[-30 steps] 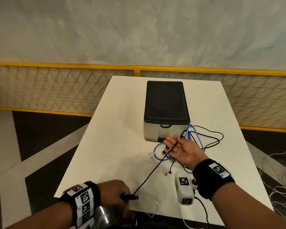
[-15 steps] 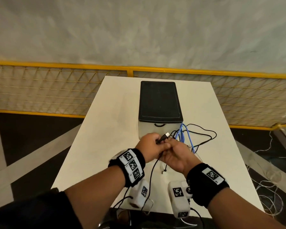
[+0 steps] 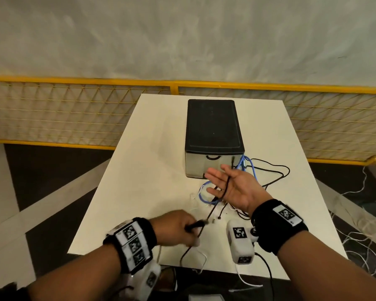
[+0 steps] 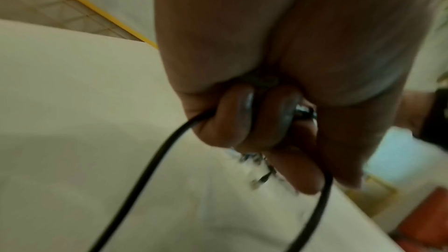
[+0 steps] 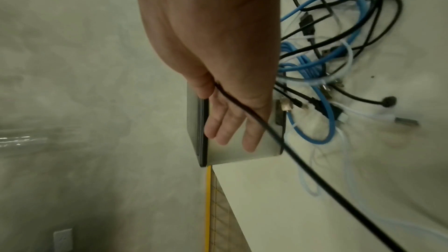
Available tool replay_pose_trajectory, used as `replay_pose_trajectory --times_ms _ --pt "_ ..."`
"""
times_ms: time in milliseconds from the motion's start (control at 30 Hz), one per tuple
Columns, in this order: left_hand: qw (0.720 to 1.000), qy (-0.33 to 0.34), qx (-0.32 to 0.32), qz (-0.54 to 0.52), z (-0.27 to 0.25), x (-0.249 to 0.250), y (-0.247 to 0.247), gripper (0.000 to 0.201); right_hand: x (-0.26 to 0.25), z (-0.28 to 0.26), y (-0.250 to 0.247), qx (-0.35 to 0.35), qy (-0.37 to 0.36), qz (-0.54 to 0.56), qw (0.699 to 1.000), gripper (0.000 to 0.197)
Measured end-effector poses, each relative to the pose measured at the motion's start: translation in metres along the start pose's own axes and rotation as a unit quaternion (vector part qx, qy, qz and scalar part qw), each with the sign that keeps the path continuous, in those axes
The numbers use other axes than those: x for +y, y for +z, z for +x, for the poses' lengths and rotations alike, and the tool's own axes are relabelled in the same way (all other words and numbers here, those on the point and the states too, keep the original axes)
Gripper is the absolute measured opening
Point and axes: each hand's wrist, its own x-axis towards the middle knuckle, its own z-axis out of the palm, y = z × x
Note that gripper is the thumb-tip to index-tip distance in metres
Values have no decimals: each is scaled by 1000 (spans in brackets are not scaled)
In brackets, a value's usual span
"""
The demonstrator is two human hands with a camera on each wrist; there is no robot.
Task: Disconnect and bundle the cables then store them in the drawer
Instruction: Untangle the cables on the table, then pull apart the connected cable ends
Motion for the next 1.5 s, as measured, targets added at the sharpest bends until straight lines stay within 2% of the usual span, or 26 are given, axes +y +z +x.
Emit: replay_pose_trajectory --times_ms 67,133,200,300,367,467,567,633,700,767,833,933,1033,1067,1133,1167,1200,1233,1267,1400,1433,1500 --pt "999 -13 -27 33 -15 -22 3 15 -5 -1 -1 -4 -13 0 1000 17" --pt "999 -30 11 4 -29 -38 -2 17 -6 -6 0 -6 -19 -37 999 16" --pt "997 -43 55 -30 -39 -47 -10 16 -3 -15 0 -15 -20 -121 992 15" --pt "985 -43 110 -126 -52 -49 -19 17 8 -37 -4 -61 4 -281 958 11" --pt "961 -62 165 -212 -58 -49 -24 14 20 -52 -12 -104 35 -369 923 10" --pt "917 -76 246 -305 -58 -45 -36 17 43 -70 -23 -181 91 -497 844 15" --pt "881 -40 299 -364 -53 -29 -46 25 61 -80 -27 -223 116 -603 757 24" --pt "858 -12 327 -395 -49 -17 -51 29 67 -78 -32 -220 115 -644 724 33" --pt "845 3 342 -411 -46 -9 -53 32 70 -64 -40 -166 58 -682 710 37" --pt "843 9 343 -414 -43 -2 -54 34 76 -44 -51 -64 -48 -734 674 34" --pt "845 11 338 -415 -41 4 -52 36 85 -25 -59 -3 -123 -783 610 38" --pt "855 13 327 -402 -41 14 -47 38 96 -6 -59 3 -138 -855 500 49" --pt "861 20 318 -397 -42 23 -43 42 98 3 -56 3 -145 -908 393 46" --pt "862 22 314 -397 -43 26 -43 43 98 5 -55 9 -152 -918 367 43" --pt "865 29 305 -397 -43 30 -44 45 96 9 -54 16 -160 -927 338 37" --pt "867 33 300 -397 -43 32 -44 45 95 11 -55 15 -164 -927 337 35" --pt "868 36 296 -397 -43 33 -46 45 94 13 -57 14 -170 -921 350 33" --pt "870 38 292 -397 -42 34 -46 45 91 15 -59 12 -178 -907 382 30" --pt "871 39 288 -395 -41 35 -47 44 87 14 -58 9 -188 -883 429 27" --pt "883 39 273 -381 -38 36 -52 40 50 -5 -39 -22 -225 -711 666 14" --pt "886 41 271 -375 -36 36 -53 40 37 -13 -32 -23 -235 -665 708 12" --pt "890 51 271 -364 -32 39 -57 38 12 -28 -18 -17 -257 -586 768 10"
